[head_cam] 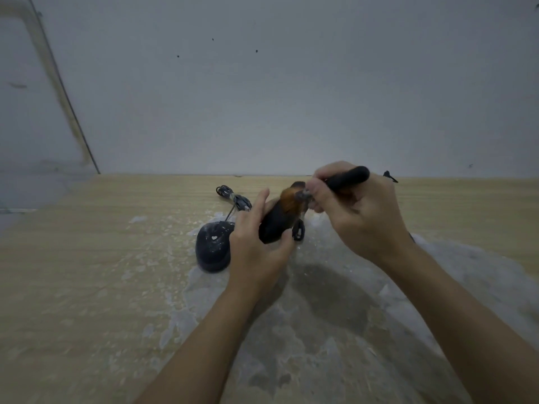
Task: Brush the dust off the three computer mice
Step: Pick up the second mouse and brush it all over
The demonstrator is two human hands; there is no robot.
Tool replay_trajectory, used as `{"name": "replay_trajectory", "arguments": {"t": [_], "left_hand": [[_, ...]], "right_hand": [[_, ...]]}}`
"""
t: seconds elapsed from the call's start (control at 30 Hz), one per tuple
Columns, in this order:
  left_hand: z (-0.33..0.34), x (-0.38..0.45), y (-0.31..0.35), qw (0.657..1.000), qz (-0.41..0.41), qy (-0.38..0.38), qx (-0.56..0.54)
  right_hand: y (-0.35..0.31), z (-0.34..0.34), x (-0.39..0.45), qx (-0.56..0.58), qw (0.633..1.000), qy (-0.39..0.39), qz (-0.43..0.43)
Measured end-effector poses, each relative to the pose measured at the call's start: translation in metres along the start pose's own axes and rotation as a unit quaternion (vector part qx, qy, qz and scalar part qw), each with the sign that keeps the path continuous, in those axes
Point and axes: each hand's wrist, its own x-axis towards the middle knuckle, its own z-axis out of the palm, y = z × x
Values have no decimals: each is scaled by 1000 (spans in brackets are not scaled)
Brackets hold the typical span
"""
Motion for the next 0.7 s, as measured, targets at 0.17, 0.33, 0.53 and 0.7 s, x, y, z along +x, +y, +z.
{"name": "replay_trajectory", "arguments": {"t": [0.17, 0.33, 0.53, 0.7], "left_hand": [[1, -2, 0, 997, 50, -8, 64], [2, -2, -5, 996, 59, -1, 69], [5, -1, -6, 994, 88, 6, 72], [2, -1, -9, 995, 72, -5, 69]], "right_hand": [[-2, 0, -1, 10, 996, -68, 59], [-4, 4, -3, -6, 994, -95, 60], [0, -1, 0, -43, 998, 6, 46], [-4, 11, -4, -23, 994, -91, 61]]}}
